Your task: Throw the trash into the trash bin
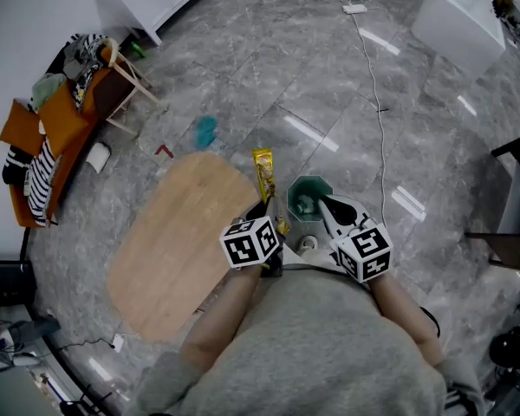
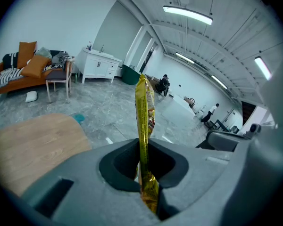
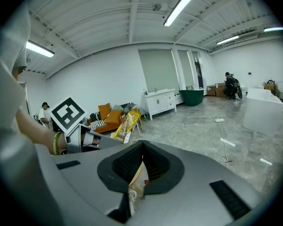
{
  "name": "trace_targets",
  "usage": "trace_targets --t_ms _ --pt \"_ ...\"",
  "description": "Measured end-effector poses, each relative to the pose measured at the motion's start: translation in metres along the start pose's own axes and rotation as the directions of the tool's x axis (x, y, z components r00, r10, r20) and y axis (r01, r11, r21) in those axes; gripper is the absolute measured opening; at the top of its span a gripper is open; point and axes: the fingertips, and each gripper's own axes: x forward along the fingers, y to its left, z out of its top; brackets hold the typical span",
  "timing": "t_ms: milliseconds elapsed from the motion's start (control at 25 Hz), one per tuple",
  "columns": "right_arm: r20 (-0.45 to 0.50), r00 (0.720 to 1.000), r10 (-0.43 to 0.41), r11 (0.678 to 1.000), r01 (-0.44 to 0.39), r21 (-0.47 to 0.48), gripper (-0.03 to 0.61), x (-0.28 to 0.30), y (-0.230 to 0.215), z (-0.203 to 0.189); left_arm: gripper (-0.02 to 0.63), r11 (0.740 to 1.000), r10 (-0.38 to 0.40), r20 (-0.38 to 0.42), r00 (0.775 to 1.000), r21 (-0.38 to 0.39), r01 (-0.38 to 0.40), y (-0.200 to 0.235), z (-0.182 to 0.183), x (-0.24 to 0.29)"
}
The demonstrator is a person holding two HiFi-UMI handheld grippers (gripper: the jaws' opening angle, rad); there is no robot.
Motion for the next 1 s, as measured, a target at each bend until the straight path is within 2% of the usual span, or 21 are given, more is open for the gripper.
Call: trace_targets --t_ms 440,1000 --pt "0.008 0.997 -0.075 0.996 0.075 0.057 0.009 -0.015 -0.027 -0.008 0.031 0.998 -0.051 -0.062 0.997 0.045 0.054 -0.028 -0.009 0.025" --pt "-0.015 0.992 -0.129 0.984 0.129 0.12 0.009 -0.015 -0.032 -0.023 0.031 0.991 -0.087 -0.138 0.987 0.084 0.099 -0.034 -0.02 0.043"
